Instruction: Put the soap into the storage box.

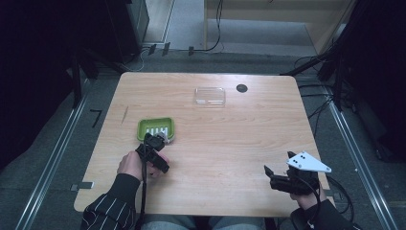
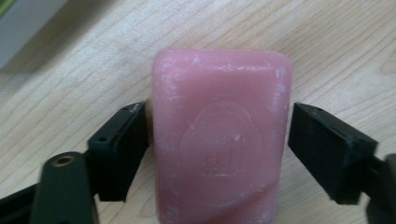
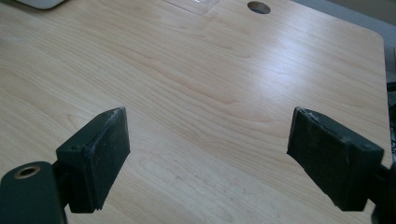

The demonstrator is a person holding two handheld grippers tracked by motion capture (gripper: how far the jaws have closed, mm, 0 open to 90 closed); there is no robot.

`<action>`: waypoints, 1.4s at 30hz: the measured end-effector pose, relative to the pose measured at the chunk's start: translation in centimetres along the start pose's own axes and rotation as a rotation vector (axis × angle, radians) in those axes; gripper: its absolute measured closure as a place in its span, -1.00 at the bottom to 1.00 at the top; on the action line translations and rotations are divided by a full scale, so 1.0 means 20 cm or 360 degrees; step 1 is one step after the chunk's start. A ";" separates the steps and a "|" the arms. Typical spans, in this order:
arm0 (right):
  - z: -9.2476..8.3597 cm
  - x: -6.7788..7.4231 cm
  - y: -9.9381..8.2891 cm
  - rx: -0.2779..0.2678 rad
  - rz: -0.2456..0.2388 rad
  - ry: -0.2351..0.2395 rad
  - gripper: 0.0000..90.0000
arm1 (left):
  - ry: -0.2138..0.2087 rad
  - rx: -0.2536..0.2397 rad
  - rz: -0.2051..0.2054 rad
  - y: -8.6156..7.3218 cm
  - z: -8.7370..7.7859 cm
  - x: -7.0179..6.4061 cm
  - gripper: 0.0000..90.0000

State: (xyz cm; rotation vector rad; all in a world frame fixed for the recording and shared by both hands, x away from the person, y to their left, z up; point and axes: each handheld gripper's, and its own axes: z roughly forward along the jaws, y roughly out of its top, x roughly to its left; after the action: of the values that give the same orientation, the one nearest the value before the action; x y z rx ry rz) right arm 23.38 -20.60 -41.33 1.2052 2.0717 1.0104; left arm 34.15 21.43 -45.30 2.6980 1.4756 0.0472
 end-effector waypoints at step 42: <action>0.00 0.00 0.00 0.0004 -0.0007 0.0002 -0.69 | 0.0056 -0.0017 0.0095 -0.03 -0.04 -0.01 -0.14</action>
State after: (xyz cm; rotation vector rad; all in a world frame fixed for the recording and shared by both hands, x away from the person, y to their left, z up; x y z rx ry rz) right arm 23.41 -20.60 -41.35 1.2009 2.0760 1.0069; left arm 33.57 21.66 -44.60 2.7465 1.3997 0.1060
